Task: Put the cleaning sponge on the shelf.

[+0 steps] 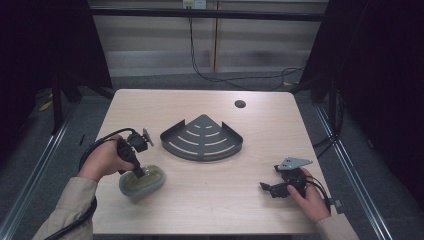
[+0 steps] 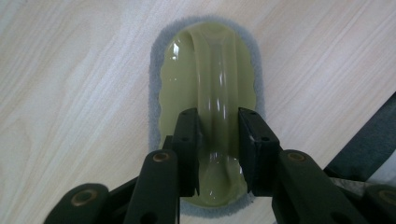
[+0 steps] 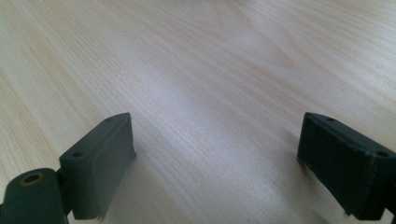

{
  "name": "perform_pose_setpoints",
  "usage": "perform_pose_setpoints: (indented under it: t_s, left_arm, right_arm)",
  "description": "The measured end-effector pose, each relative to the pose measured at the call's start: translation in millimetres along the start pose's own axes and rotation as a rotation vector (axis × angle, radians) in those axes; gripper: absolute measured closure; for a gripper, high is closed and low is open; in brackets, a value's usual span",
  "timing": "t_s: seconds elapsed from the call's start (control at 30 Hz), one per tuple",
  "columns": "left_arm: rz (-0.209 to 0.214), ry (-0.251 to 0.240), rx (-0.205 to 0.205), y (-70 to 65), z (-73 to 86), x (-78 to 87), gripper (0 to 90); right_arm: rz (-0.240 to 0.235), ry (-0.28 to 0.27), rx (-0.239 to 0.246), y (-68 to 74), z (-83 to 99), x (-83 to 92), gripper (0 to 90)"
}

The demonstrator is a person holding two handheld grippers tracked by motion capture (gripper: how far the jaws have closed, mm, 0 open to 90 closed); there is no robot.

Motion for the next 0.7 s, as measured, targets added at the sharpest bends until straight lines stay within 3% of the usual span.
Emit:
perform_pose_setpoints:
  t_s: [0.7]
  left_arm:
    - [-0.001, -0.031, 0.036, -0.8, -14.1, 33.5, 70.1]
  right_arm:
    - [0.000, -0.001, 0.002, -0.2, 0.0, -0.1, 10.3]
Point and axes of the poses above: each handheld gripper's, and its own axes: x roughly backward along the jaws, z roughly out of its underside, y roughly to its left, the point moved 2 cm from there along -x, roughly forward along the jaws, and after that the axes turned 13 degrees about x, right-handed, at the moved point
